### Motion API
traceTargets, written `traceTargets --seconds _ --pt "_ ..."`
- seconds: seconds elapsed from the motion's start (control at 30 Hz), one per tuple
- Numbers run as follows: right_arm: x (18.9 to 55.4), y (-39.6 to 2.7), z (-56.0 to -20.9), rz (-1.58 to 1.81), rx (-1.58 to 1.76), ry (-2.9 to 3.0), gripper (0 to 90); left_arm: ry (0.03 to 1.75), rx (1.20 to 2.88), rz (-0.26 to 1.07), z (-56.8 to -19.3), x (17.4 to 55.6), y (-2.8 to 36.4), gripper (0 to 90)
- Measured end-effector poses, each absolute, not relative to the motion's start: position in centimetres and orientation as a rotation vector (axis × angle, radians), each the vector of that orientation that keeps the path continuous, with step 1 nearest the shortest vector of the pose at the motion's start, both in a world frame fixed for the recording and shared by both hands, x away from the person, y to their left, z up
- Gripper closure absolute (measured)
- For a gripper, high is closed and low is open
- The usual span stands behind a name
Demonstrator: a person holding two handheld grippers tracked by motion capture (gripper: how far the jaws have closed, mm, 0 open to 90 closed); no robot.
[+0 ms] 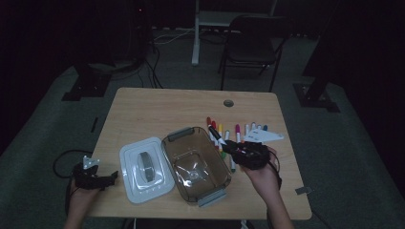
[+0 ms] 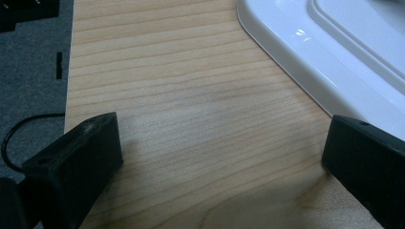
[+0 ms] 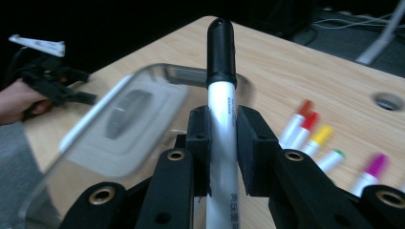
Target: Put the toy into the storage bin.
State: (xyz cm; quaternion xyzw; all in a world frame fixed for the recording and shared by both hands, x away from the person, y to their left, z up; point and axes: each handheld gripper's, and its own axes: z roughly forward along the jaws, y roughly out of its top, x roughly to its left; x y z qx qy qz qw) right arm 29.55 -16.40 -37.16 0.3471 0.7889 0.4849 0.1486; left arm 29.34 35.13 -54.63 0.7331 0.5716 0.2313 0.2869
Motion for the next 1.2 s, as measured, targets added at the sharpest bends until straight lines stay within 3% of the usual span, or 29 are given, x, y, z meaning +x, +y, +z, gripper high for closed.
traceTargets --seconds 0.47,1.2 --pt "32.0 -8.1 -39.8 1.277 1.065 2.497 76.8 1.524 1.963 0.615 -54.6 29.3 35.2 0.5" --pt "34.9 -3.0 -42.6 0.983 1.214 2.731 76.8 1.523 1.961 0.618 -54.6 29.3 35.2 0.5"
